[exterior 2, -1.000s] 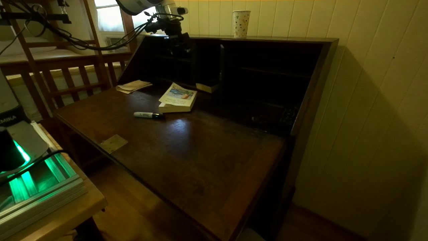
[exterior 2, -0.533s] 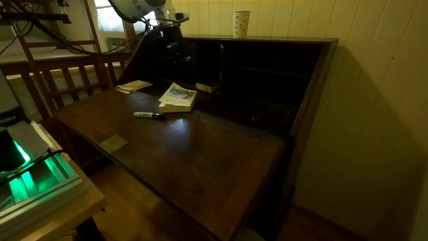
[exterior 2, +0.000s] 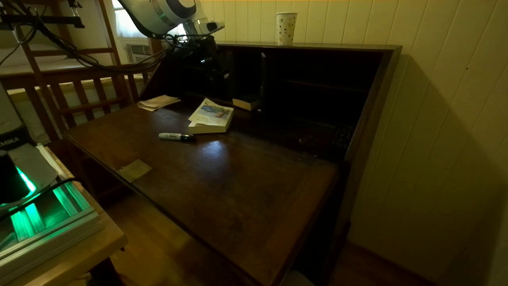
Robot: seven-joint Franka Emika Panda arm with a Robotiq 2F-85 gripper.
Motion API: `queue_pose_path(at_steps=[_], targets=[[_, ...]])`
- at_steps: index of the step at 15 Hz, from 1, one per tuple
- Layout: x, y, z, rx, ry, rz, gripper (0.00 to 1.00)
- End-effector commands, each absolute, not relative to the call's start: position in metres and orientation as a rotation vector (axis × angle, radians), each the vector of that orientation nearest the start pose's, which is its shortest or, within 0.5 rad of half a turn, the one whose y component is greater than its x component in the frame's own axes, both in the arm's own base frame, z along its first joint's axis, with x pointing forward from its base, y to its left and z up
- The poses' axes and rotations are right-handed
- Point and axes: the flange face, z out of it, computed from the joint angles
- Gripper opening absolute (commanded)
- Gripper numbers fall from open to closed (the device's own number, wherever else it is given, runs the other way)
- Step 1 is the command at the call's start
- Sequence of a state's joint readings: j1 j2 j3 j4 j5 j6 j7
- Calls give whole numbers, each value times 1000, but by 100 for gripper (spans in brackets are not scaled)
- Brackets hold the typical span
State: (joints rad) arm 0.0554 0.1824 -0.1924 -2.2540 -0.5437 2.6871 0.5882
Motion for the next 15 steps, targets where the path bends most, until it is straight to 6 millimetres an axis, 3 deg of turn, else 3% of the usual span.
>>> queue_pose_path(at_steps=[1,6,10,15], targets=[[554,-74,292,-3300,412,-655,66],[562,-94,261,-3259,358,-747,30],[572,-99,243,-3210,327,-827,2],[591,-101,229,-3164,273,-930,0]])
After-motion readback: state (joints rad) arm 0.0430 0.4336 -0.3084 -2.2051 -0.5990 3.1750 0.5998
